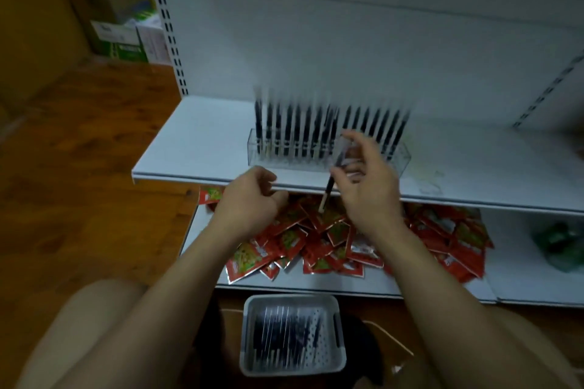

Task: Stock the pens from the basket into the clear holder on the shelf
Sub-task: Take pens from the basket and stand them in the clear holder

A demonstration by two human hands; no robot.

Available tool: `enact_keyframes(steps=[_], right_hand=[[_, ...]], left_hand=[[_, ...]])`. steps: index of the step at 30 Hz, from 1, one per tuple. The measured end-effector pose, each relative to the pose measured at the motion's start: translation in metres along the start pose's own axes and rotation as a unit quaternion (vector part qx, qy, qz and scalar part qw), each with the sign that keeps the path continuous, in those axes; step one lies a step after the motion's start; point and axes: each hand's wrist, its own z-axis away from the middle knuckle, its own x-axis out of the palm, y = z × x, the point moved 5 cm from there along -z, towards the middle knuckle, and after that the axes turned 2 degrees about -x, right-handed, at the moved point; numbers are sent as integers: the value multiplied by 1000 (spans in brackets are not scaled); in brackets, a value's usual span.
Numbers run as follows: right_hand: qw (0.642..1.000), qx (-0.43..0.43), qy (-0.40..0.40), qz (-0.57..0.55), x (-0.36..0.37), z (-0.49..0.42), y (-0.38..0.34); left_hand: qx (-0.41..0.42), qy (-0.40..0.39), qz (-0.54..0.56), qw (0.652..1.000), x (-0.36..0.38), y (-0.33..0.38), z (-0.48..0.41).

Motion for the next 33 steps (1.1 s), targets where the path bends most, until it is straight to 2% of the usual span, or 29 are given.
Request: enact_keyframes(steps=[4, 6, 8, 14, 18, 22, 27, 30, 33], right_hand=[[991, -36, 123, -47, -32, -45, -14], [981, -48, 173, -71, -36, -64, -15], [977, -57, 190, -77, -35, -80, -12], [989, -42, 132, -47, -16, -103, 9], [989, -22, 140, -53, -14, -104, 16], [992, -31, 120, -21, -14, -104, 19], [997, -21, 16, 72, 10, -91, 28], [996, -8, 14, 84, 10, -77, 27], [997, 24, 20, 76, 7, -56, 26]], left_hand=[[21, 109, 1, 994, -28, 9, -32], [-2, 158, 13, 987, -34, 2, -53], [-33, 172, 22, 984, -33, -4, -74], [-73, 121, 7, 990, -21, -16, -114], [-84, 104, -41, 990, -18, -19, -124], [-97, 92, -31, 991, -18, -22, -127], [-99, 120, -72, 985, -17, -17, -118], [-90, 158, -113, 977, -17, -8, -104], [-71, 178, -106, 976, -15, -6, -80]])
